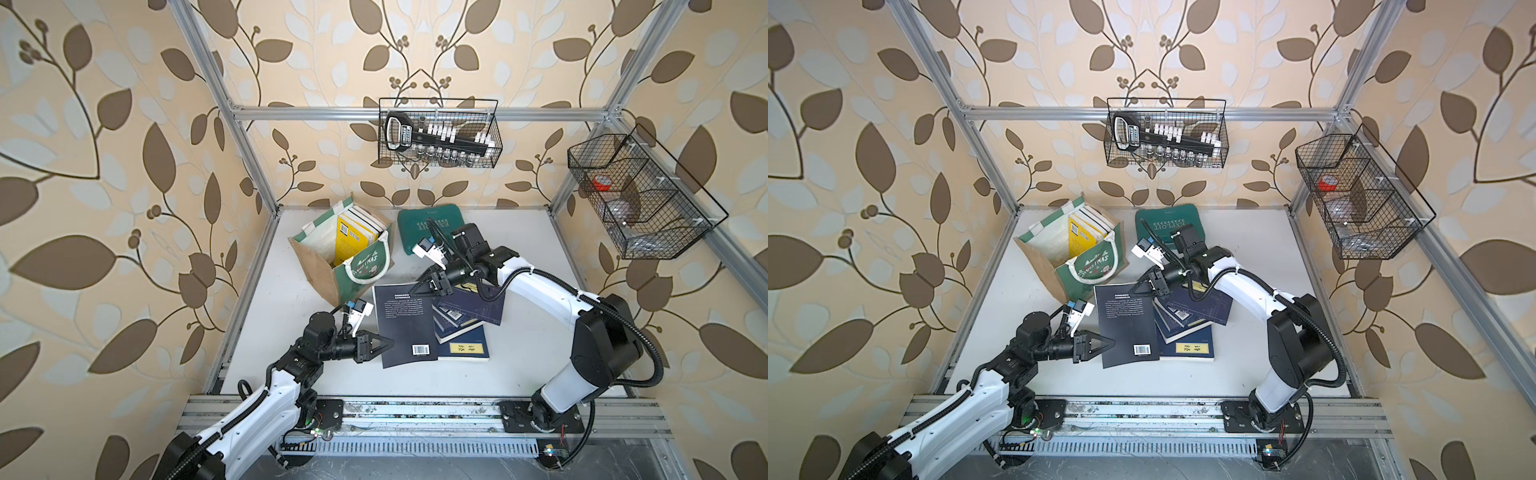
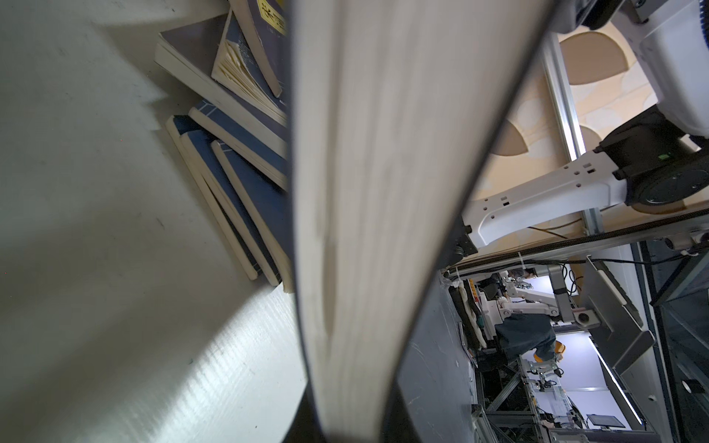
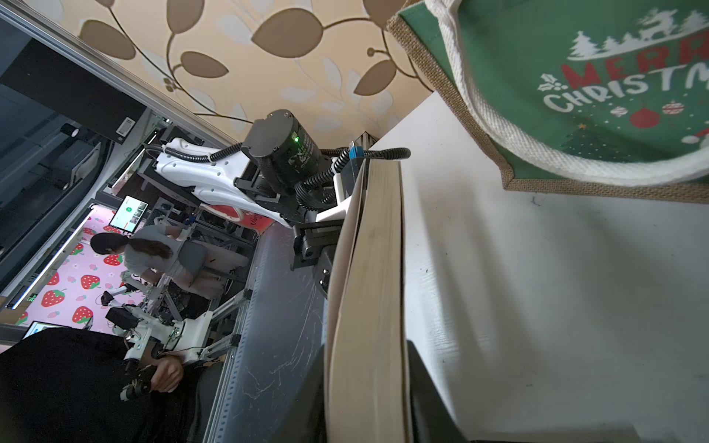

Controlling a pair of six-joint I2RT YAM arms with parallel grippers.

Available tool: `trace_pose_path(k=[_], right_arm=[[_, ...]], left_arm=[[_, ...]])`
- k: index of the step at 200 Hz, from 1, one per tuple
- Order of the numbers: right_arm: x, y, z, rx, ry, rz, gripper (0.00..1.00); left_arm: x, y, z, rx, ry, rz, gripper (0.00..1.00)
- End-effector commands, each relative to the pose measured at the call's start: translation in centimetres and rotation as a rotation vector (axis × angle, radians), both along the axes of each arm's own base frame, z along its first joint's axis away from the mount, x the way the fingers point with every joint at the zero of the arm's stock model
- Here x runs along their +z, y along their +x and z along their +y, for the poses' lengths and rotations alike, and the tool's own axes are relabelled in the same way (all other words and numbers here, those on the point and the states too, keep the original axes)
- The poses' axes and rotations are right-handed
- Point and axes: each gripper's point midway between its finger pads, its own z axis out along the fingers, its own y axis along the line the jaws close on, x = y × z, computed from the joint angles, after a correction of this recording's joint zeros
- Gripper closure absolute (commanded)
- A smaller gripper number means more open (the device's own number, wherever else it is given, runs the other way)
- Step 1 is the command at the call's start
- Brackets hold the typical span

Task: Put the books into the canvas bag
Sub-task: Pick up the book from the center of the board.

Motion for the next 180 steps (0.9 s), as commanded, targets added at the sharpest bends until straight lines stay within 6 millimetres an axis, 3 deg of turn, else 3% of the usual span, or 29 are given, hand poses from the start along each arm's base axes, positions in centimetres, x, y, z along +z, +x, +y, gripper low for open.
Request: trace_pose_path(k=[1,6,22,35,46,63,113,140,162,180], right_arm=[[1.0,-1.4,0.0,0.048,0.009,-0.013,0.89],[1.0,-1.4,0.0,0.051,0.004,-0.018,0.93],[1.9,-1.0,0.2,0.048,0.008,-0.042,1.0],[3.4,-0.5,0.5,0.038,0.026,-0.076,1.0],[5.9,0.3,0.8,0.01,0.051,-0.132,1.0],[9.7,1.8,1.1,-0.054,0.082,-0.229,1.0],[21.2,8.1,0.7,-0.312,0.16,-0.437,1.0],[26.5,10.5,0.4,-0.417,0.241,-0.519,1.0],[29.1,12.3,0.8,-0.458,0.29,-0.551,1.0],[30.0,13.8,1.6,-0.462,0.325,-0.553,1.0]], left_arm=[[1.9,0.8,-0.2,0.011,-0.024,-0.083,1.0],[1.9,0.8,-0.2,0.011,-0.025,-0.084,1.0],[1.9,0.8,-0.2,0.01,-0.025,-0.085,0.85],[1.8,0.8,-0.1,0.014,-0.022,-0.082,0.51],[1.7,0.8,0.0,0.021,-0.014,-0.077,0.21],[1.4,0.9,0.2,0.04,0.003,-0.076,0.02],[1.6,1.1,1.3,0.115,0.043,-0.13,0.01],[2.0,1.2,1.7,0.143,0.051,-0.15,0.01],[2.4,2.6,2.6,0.253,0.085,-0.093,0.01],[5.0,3.5,3.5,0.334,0.109,-0.094,0.01]])
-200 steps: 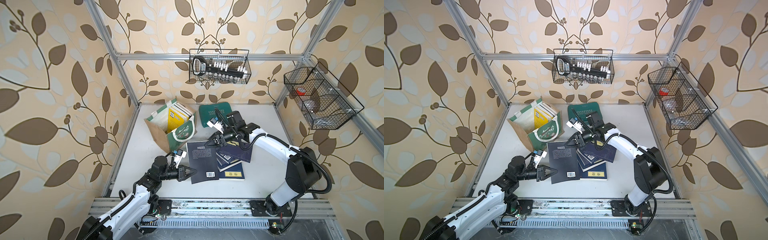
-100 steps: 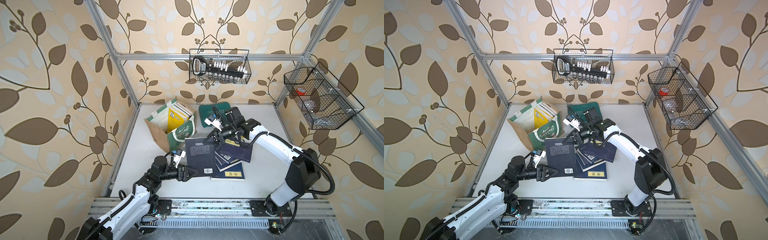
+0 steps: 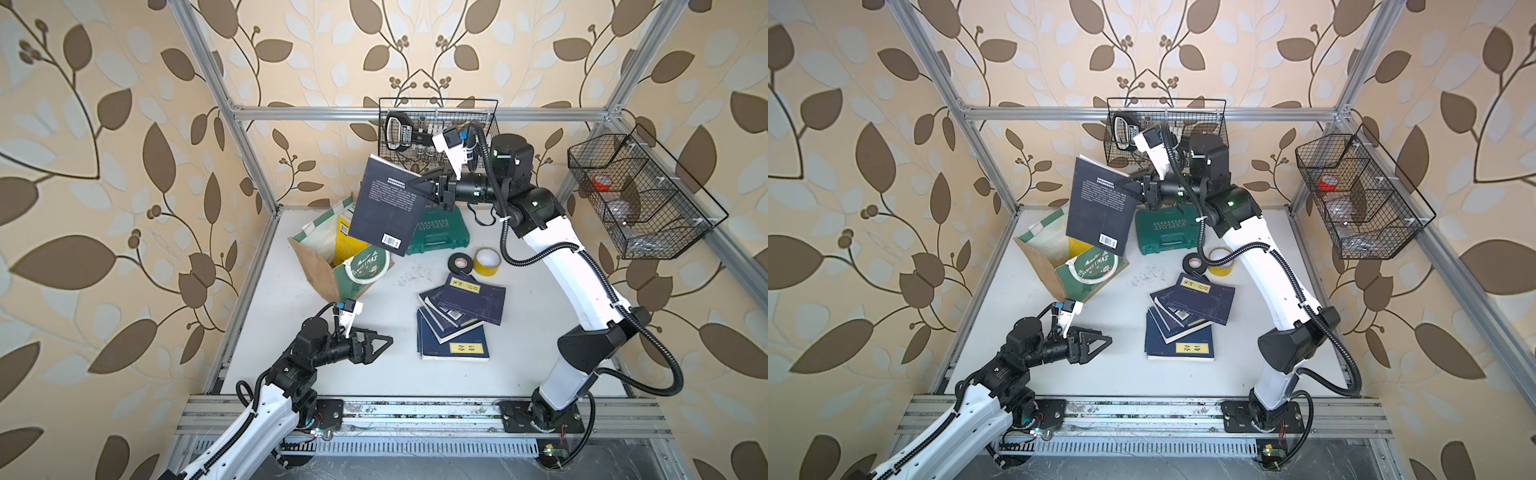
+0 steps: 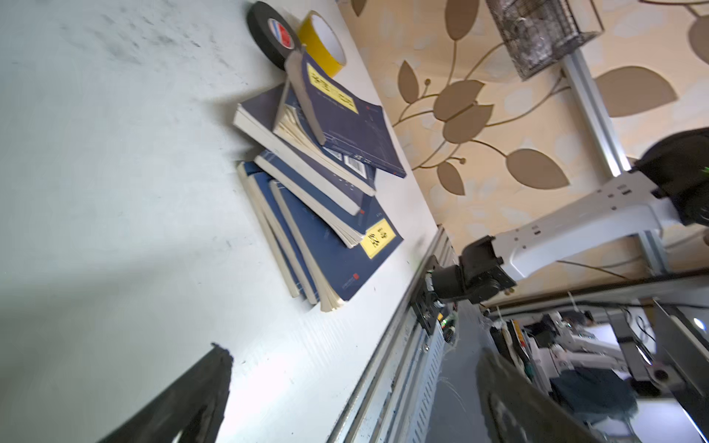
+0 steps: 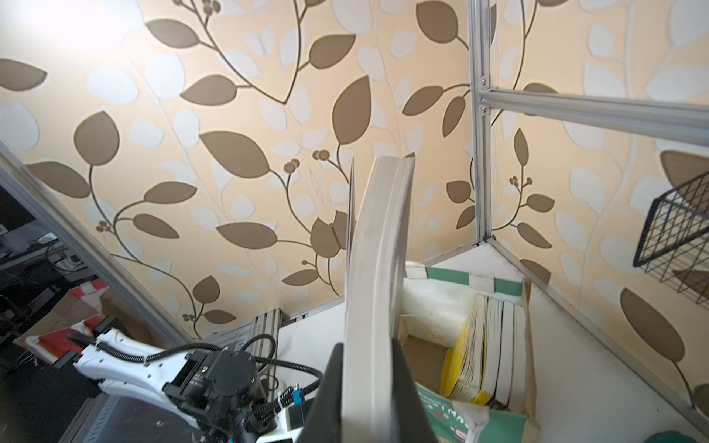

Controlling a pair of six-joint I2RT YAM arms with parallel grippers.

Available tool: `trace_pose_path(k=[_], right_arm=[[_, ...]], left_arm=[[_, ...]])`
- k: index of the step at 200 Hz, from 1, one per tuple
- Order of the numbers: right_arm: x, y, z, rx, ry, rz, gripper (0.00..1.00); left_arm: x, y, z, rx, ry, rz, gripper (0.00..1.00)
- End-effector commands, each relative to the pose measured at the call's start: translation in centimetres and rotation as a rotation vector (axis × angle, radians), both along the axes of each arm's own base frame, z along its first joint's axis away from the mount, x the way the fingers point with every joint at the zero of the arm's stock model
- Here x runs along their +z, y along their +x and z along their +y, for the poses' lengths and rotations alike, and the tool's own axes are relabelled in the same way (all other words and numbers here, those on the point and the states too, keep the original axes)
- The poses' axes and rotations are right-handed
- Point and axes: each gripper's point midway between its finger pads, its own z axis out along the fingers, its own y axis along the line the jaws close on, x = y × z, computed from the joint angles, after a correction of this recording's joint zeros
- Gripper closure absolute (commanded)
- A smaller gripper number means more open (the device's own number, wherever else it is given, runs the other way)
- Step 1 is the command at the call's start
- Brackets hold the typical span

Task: Put the books into the canvas bag
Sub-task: Pick up the book from the center of the board, then place the book in the canvas bag.

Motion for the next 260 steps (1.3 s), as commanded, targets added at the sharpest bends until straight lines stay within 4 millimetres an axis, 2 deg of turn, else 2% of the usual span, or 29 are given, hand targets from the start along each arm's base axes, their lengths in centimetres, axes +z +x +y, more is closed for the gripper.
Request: trace_pose_path(k=[1,30,43,74,100,123,141,174,197,260], right_arm=[[2.0,2.5,0.7,-0.035,0.072,-0.015,1.0],[1.8,5.2,2.0,-0.029,0.124,-0.003,1.0],[1.6,5.9,2.4,-0.014,0.153,-0.001,1.0],[0.4,8.0,3.8,0.013,0.215,0.023,1.0],[-1.4,9.0,5.2,0.046,0.233,0.073,1.0],[-3.2,9.4,6.4,0.045,0.213,0.094,1.0],[-4.6,9.6,7.1,0.035,0.187,0.103,1.0],[-7.5,9.6,8.5,0.008,0.113,0.121,1.0],[-9.7,9.9,9.0,-0.036,0.062,0.124,1.0],[-13.7,10.8,10.3,-0.177,-0.062,0.073,1.0]], left_arm=[[4.4,1.9,1.2,0.129,0.019,-0.045,0.01],[9.1,2.5,3.5,0.246,0.128,-0.077,0.01],[11.0,2.4,3.6,0.228,0.163,-0.099,0.01],[14.0,1.6,5.7,0.208,0.398,-0.156,0.01],[14.1,1.9,8.5,0.281,0.562,-0.218,0.01],[14.6,2.3,10.6,0.387,0.612,-0.301,0.01],[15.1,2.0,10.7,0.404,0.588,-0.334,0.01],[13.8,2.2,10.9,0.426,0.578,-0.317,0.01],[13.7,2.2,10.8,0.427,0.573,-0.313,0.01],[13.0,2.6,10.3,0.403,0.575,-0.296,0.01]])
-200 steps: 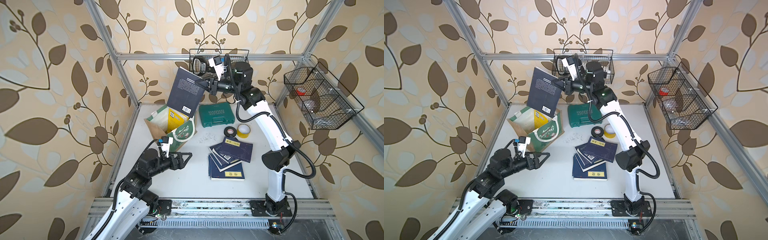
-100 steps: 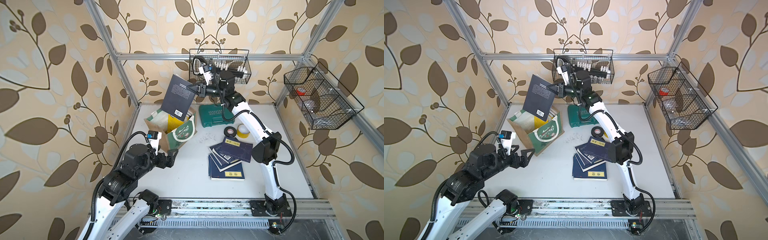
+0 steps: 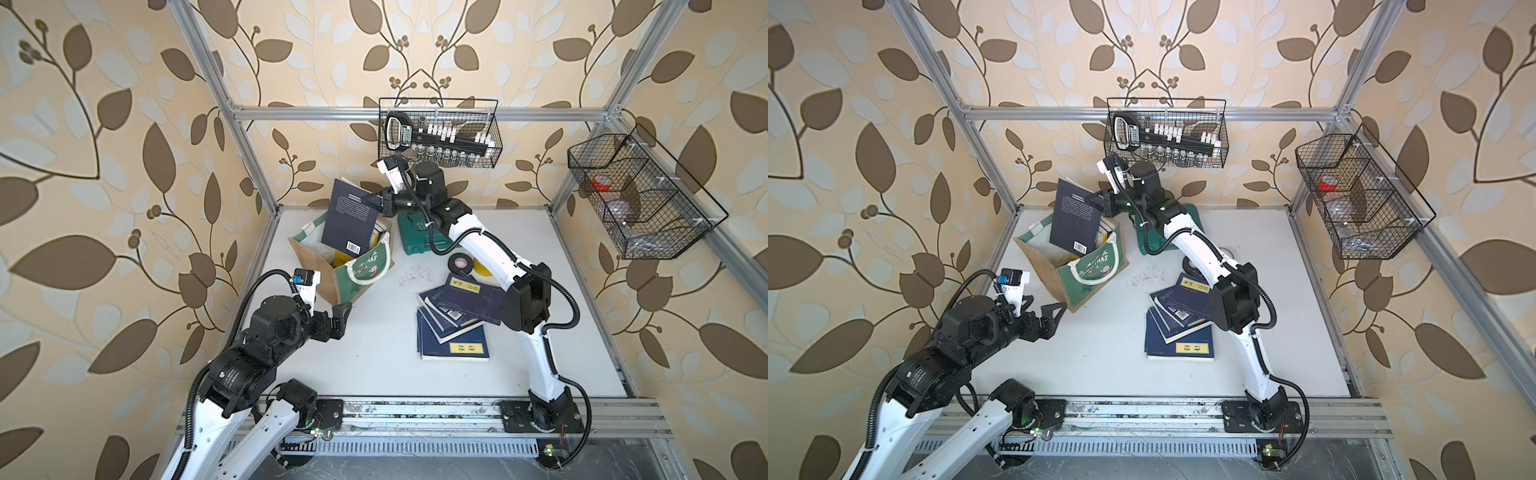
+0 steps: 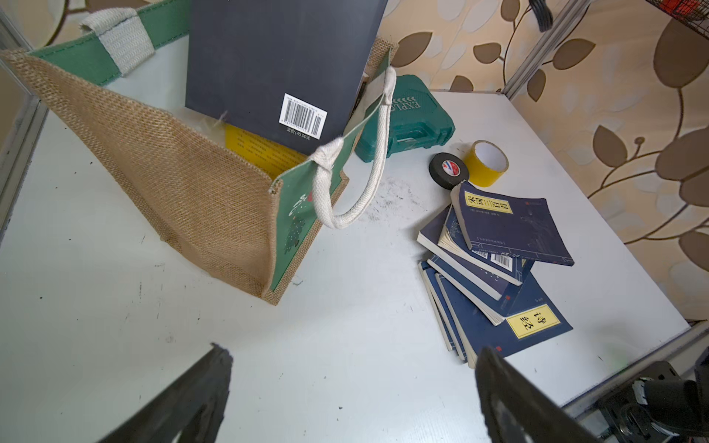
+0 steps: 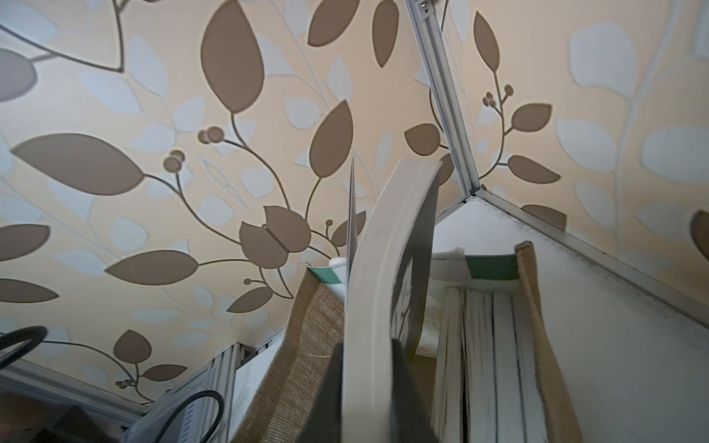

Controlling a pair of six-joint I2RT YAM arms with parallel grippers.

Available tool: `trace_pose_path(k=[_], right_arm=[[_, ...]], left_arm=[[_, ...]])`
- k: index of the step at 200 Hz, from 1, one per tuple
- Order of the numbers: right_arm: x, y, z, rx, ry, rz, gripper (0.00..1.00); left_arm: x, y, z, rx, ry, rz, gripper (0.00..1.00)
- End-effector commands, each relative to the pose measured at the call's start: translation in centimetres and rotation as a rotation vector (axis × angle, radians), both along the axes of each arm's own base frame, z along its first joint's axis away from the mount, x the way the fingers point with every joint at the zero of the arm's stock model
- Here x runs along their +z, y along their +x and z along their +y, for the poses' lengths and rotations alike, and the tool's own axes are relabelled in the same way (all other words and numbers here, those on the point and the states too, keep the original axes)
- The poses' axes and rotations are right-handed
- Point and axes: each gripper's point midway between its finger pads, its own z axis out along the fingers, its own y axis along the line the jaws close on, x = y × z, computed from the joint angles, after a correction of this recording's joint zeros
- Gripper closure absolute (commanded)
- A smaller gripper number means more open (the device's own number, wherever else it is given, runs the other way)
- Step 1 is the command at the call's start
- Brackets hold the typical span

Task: Put the books into the canvas bag
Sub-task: Place the book in the canvas bag.

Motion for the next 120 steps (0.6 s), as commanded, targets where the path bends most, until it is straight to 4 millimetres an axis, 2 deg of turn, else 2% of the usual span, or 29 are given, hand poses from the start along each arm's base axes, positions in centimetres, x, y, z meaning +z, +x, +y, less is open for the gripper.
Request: trace_pose_path(k=[1,34,60,69,120], right_arm=[[2.4,-0.4,0.1,-0.074,-0.032,-0.149,1.0],[-0.6,-0.8,1.5,-0.172,-0.147,-0.231,1.0],[-2.5,-0.1,1.4,-0.206,-0.165,-0.248,1.0],[-3.1,-0.8,2.4,-0.19,-0.167,-0.249,1.0],[-4.8,-0.8,3.2,-0.189,-0.19,-0.275,1.0]], left_arm=[[0.1,0.7,-0.2,-0.001,0.013,-0.018,0.01],[0.0,0.7,-0.3,-0.005,0.013,-0.013,0.01],[-0.1,0.8,-0.3,-0.005,0.015,-0.007,0.01],[-0.2,0.8,-0.3,-0.006,0.017,-0.005,0.01],[-0.9,1.5,-0.9,-0.016,0.024,0.026,0.01]])
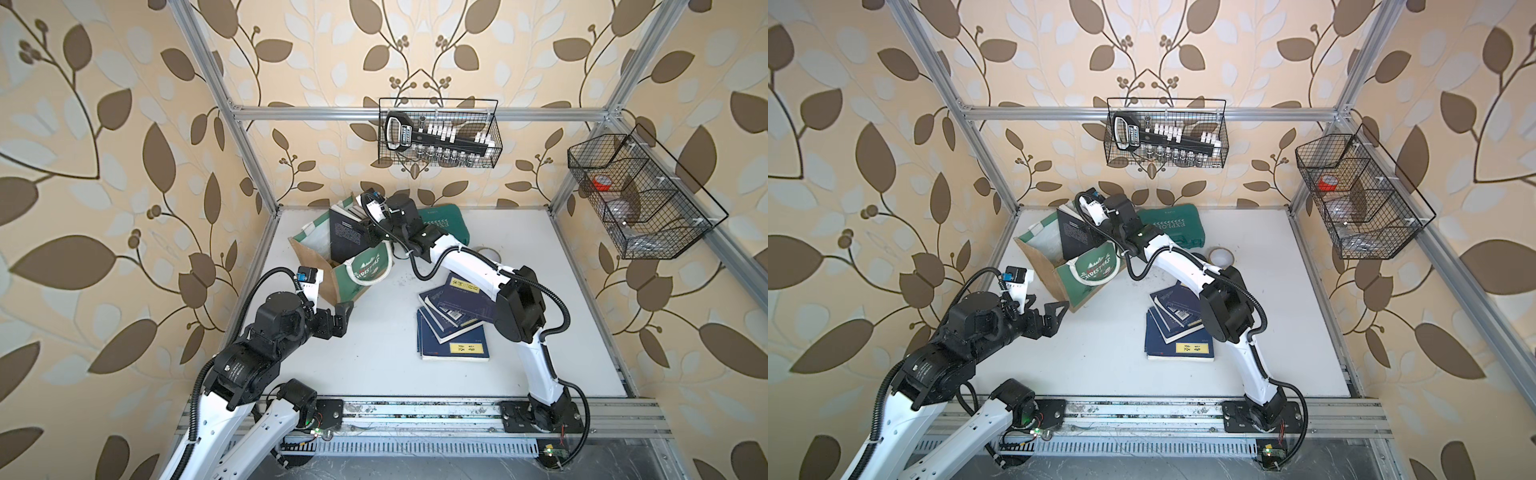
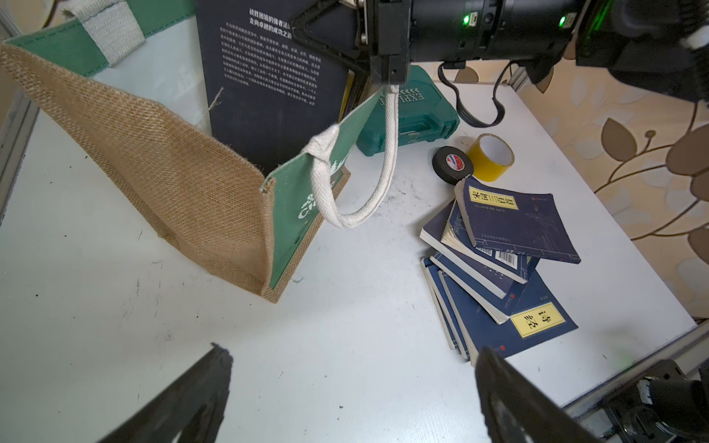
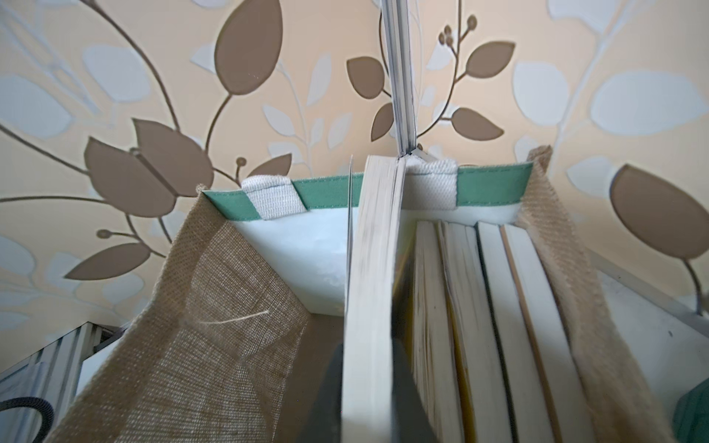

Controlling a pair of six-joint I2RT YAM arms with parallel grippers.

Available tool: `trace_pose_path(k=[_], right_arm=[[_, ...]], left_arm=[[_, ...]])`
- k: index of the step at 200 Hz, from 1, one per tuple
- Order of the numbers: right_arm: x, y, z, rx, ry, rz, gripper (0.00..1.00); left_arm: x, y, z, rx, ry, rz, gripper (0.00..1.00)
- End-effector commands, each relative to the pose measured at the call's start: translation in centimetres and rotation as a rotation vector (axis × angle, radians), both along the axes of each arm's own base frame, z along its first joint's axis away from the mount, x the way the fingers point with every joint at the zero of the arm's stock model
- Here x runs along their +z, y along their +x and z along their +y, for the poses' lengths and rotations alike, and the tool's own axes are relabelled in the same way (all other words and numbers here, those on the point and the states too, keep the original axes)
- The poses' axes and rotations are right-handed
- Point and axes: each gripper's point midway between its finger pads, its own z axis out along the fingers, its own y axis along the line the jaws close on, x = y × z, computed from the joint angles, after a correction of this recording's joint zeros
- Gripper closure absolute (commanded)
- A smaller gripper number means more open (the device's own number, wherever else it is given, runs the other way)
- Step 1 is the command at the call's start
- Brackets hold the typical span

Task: Put the books into the canvas bag
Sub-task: Place the book in the canvas bag.

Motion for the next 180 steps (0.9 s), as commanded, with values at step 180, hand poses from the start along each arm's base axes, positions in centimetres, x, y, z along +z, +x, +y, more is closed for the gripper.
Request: trace_pose_path(k=[180], right_arm=[[0.3,-1.1,1.2,0.055,0.019,-0.054,0.89]], left_arm=[[-0.4,1.4,-2.6,-0.107,-0.023,-0.005,0.01]])
